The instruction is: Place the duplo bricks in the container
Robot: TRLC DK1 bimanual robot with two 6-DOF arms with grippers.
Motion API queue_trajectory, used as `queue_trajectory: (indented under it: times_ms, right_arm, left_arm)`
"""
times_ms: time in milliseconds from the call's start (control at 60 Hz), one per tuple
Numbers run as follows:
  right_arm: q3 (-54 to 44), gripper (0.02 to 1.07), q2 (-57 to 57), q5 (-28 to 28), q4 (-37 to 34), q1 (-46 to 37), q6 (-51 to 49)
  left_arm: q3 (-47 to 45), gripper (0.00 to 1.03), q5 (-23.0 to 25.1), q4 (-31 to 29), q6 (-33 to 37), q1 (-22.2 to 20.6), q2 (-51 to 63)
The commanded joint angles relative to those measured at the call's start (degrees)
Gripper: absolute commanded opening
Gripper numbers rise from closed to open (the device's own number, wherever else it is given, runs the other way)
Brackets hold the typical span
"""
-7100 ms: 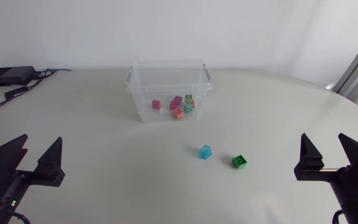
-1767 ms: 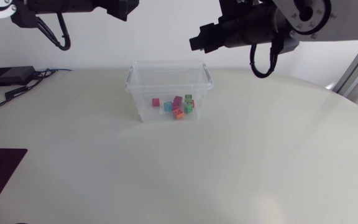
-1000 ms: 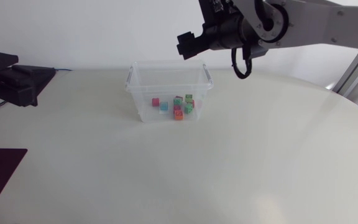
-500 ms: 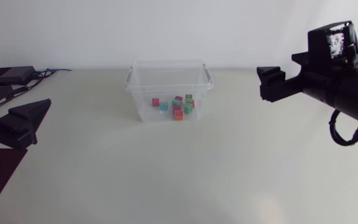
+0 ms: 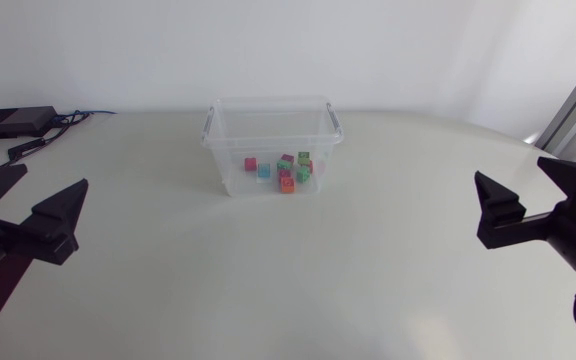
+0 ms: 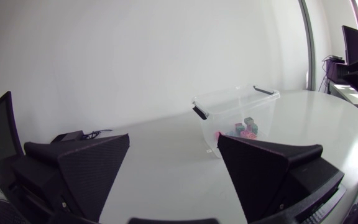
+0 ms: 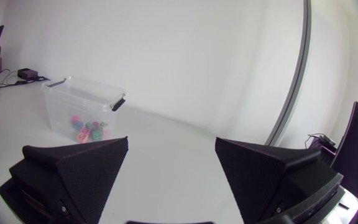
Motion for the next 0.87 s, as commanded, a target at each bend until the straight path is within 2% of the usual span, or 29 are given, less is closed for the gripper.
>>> queue_trajectory:
  times_ms: [0, 650, 850]
  right_arm:
    - [-3.1, 1.03, -2.5, -0.8, 1.3, -1.3, 1.9]
    - [-21.4, 1.03, -22.8, -9.7, 3.9, -11.0, 12.4]
    - [-22.5, 1.03, -24.0, -10.3, 4.0, -11.6, 13.0]
  left_arm:
    - [-3.2, 0.99, -0.5, 1.6, -2.5, 0.8, -2.1]
    - [-22.6, 0.99, -0.7, 10.1, -11.7, 3.6, -17.8]
    - [-23.7, 0.99, -0.7, 10.7, -12.3, 3.8, -18.7]
